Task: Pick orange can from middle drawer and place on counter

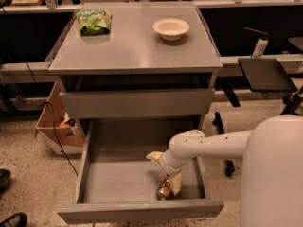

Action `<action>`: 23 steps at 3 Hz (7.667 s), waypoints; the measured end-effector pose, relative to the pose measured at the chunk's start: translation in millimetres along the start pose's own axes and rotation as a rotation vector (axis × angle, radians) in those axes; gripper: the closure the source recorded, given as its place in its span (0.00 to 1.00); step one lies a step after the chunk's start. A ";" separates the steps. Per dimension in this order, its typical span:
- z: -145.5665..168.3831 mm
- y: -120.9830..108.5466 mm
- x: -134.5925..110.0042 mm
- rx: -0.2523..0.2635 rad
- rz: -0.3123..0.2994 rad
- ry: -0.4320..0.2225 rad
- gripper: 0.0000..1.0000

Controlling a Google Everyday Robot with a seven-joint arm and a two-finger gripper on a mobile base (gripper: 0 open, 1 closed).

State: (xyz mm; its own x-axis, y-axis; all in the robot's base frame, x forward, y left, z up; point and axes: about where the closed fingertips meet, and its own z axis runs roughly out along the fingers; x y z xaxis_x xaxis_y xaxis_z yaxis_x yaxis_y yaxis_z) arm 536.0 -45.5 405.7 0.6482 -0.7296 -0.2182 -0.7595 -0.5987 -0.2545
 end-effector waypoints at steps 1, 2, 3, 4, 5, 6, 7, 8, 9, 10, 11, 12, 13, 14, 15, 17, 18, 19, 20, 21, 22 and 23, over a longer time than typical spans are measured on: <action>6.1 7.3 18.2 -0.013 0.008 0.002 0.00; 12.8 10.5 27.9 -0.003 0.023 -0.017 0.16; 21.4 15.3 30.2 -0.001 0.043 -0.044 0.40; 27.8 21.5 30.0 -0.002 0.064 -0.064 0.63; 25.3 23.3 30.5 0.004 0.089 -0.066 0.86; -3.1 17.1 30.8 0.042 0.147 -0.066 1.00; -67.0 8.0 31.4 0.135 0.231 -0.064 1.00; -128.7 4.9 36.0 0.213 0.306 -0.037 1.00; -195.4 1.8 37.9 0.275 0.349 0.022 1.00; -257.6 1.8 33.9 0.333 0.380 0.080 1.00; -257.7 1.7 33.9 0.333 0.380 0.081 1.00; -255.8 0.2 34.8 0.301 0.366 0.102 1.00; -295.9 -9.8 37.5 0.309 0.349 0.156 1.00; -368.7 -31.3 40.8 0.369 0.325 0.241 1.00; -470.1 -50.8 34.6 0.494 0.293 0.327 1.00; -527.0 -52.4 27.9 0.581 0.281 0.350 1.00; -524.1 -68.5 22.6 0.608 0.268 0.327 1.00; -527.5 -120.8 26.5 0.676 0.242 0.315 1.00; -532.5 -186.2 25.8 0.735 0.205 0.291 1.00; -522.7 -243.6 13.8 0.771 0.196 0.228 1.00; -504.5 -287.4 3.9 0.778 0.216 0.162 1.00; -482.2 -322.3 -8.4 0.766 0.230 0.120 1.00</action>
Offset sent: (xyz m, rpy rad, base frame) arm 0.0189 -0.0323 -0.0290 0.0428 0.0234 -0.0348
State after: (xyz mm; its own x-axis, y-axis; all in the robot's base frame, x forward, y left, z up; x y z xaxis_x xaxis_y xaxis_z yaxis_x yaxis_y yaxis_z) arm 748.8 -5.9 943.8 0.4372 -0.8634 -0.2517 -0.5960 -0.0685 -0.8001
